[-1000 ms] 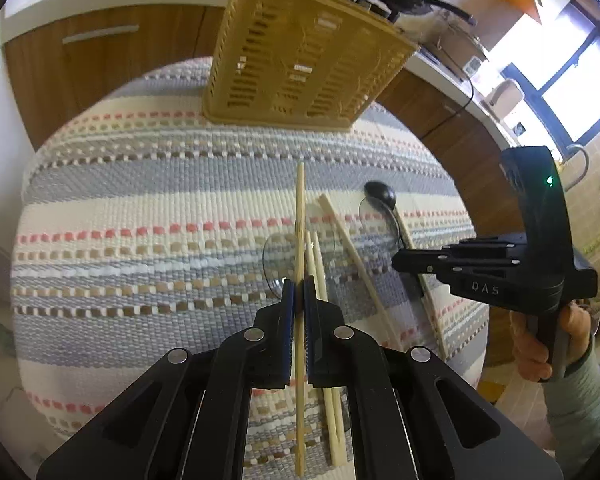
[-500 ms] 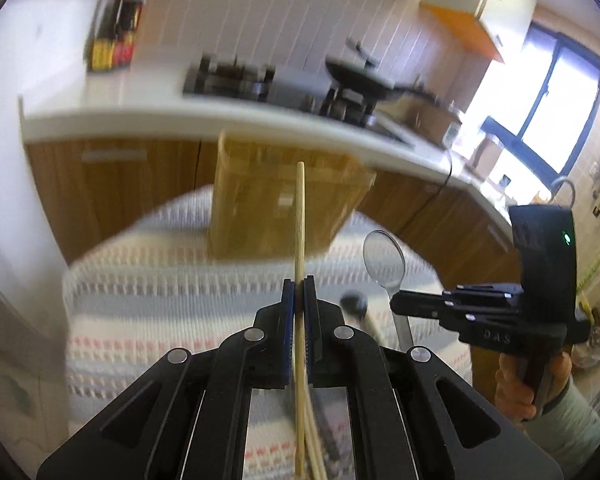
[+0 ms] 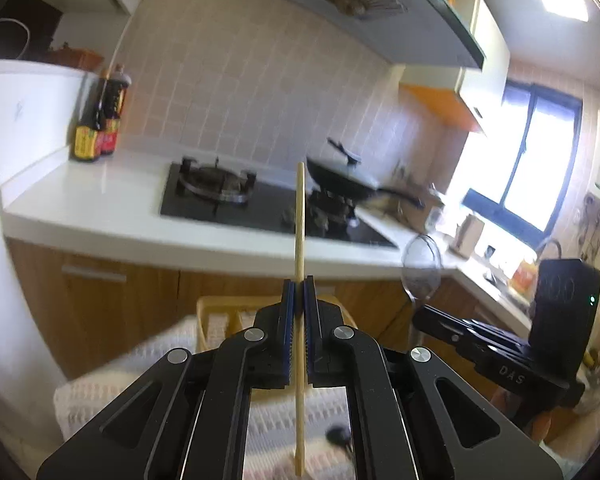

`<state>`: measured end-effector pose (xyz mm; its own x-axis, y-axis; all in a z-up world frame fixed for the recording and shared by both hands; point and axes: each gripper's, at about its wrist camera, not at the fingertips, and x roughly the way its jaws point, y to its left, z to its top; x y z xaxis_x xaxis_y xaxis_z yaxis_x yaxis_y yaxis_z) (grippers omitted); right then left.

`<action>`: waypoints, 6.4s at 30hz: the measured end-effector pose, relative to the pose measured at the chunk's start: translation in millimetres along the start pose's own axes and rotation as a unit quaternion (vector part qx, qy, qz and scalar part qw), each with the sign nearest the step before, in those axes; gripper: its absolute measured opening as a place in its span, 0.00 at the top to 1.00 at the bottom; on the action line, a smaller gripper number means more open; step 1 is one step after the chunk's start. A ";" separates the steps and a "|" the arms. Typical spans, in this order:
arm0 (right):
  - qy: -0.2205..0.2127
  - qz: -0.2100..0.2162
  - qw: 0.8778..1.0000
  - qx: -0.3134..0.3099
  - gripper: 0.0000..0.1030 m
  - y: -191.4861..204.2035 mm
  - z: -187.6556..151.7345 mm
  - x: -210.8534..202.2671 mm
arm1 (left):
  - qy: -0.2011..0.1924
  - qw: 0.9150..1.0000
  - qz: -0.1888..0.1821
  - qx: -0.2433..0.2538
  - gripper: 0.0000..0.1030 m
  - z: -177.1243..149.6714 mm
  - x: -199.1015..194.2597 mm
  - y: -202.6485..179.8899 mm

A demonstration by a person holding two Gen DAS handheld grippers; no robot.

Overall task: Organize utensils
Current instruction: 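Lift the chopstick and spoon over the yellow basket and open both tools, then grasp a pair of wooden chopsticks with the left tool while the right tool grasps one chopstick, then carry the chopsticks over the yellow basket and open both tools to drop them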

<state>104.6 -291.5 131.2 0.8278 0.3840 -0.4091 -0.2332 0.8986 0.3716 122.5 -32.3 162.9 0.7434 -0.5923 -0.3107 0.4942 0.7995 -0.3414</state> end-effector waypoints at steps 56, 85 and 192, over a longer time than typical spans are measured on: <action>0.002 -0.025 1.000 -0.012 0.60 -49.5 -34.3 24.7 | -0.027 0.999 -0.007 0.019 0.53 -34.2 9.6 33.5; 0.346 -0.047 0.936 0.053 0.66 -29.8 -139.0 51.0 | 0.391 0.920 -0.007 0.030 0.60 -197.8 19.7 4.2; -0.122 -0.099 0.987 -0.040 0.96 -37.0 40.4 94.8 | -0.134 0.987 0.086 0.013 0.90 -7.0 89.8 36.7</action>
<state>212.3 -296.9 112.3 0.9573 0.1448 -0.2500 -0.0858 0.9688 0.2327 204.3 -56.8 116.3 0.9081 -0.4030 -0.1140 0.3596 0.8898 -0.2809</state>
